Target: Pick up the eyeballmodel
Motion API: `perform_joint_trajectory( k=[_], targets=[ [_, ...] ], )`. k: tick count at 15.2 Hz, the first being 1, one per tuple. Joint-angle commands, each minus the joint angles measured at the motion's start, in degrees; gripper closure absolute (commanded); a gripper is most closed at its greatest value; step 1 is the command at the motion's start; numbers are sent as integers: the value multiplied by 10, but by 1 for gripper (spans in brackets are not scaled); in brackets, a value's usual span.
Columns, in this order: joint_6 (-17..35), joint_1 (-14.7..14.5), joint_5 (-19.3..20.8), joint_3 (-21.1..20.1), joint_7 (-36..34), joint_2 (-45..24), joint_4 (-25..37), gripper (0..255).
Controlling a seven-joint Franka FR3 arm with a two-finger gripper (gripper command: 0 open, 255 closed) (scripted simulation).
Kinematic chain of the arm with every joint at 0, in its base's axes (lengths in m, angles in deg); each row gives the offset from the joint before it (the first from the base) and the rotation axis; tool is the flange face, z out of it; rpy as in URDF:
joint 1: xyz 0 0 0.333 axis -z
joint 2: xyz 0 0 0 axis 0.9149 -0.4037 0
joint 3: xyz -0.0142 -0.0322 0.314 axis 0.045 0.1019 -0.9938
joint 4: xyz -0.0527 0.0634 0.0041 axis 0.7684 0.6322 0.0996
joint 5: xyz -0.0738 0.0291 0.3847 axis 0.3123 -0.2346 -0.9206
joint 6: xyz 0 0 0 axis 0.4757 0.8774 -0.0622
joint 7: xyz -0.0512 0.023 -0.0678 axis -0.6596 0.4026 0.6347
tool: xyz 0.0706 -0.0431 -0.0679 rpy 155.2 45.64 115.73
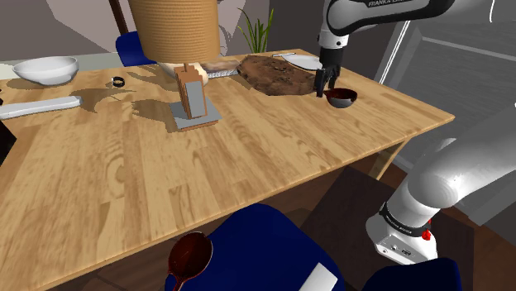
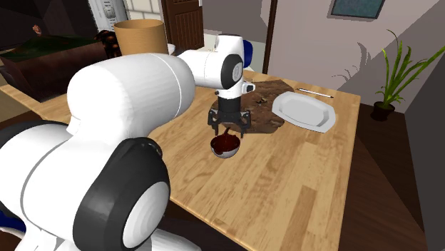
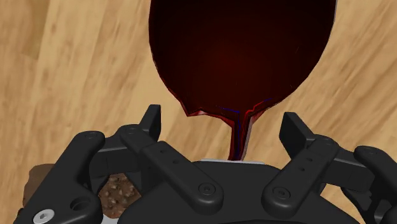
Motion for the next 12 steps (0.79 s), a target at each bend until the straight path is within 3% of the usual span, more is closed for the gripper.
perform_joint_trajectory(
  k=[1, 3, 4, 12],
  targets=[
    [20, 1, 1, 2, 0, -1, -19, 0],
    [20, 1, 1, 2, 0, -1, -19, 0],
    [20, 0, 1, 1, 0, -2, -18, 255],
    [20, 0, 1, 1, -1, -1, -18, 255]
  ],
)
